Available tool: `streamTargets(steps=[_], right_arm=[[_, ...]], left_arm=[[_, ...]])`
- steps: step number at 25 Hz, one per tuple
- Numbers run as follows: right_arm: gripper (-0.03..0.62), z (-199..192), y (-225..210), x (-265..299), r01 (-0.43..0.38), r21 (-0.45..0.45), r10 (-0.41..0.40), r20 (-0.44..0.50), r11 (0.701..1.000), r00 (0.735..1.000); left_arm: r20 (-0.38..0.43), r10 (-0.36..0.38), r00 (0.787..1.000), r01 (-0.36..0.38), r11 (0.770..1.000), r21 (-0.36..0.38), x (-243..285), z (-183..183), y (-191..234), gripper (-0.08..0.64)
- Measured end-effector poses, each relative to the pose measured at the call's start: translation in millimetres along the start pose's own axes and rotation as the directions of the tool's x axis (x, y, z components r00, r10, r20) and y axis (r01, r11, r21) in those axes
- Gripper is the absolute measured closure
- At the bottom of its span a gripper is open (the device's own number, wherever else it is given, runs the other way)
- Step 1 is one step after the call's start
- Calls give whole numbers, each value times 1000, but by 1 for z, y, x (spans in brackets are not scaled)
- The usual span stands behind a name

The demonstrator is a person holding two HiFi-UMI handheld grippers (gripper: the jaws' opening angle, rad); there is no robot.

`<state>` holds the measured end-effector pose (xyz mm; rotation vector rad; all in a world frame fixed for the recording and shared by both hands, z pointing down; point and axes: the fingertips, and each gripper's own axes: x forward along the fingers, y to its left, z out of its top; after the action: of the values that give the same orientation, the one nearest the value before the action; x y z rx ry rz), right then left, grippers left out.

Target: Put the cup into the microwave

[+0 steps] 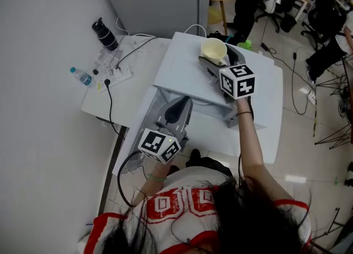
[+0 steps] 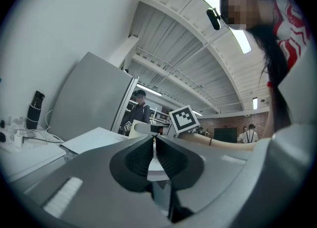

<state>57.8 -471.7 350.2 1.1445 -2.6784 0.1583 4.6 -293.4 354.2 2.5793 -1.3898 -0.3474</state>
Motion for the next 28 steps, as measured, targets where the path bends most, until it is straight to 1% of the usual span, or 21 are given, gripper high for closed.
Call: streamTargets(steps=[5, 10, 16, 23, 28], right_arm=[[156, -2, -3, 9, 13, 29, -12, -23, 999, 1000], [150, -4, -5, 15, 5, 76, -2, -41, 997, 999], [150, -3, -6, 18, 8, 80, -5, -37, 997, 999], [147, -3, -8, 15, 43, 86, -40, -36, 995, 999], [149, -1, -3, 7, 58, 85, -57, -8, 995, 998]], left_arm=[[3, 2, 1000, -2, 1000, -17, 0, 0, 5, 557], [4, 4, 1000, -4, 1000, -27, 1, -1, 7, 557], [2, 6, 1000, -6, 999, -32, 1, -3, 10, 557], [2, 5, 1000, -5, 1000, -31, -1, -1, 10, 558], [5, 0, 1000, 1, 1000, -29, -5, 1, 9, 557]])
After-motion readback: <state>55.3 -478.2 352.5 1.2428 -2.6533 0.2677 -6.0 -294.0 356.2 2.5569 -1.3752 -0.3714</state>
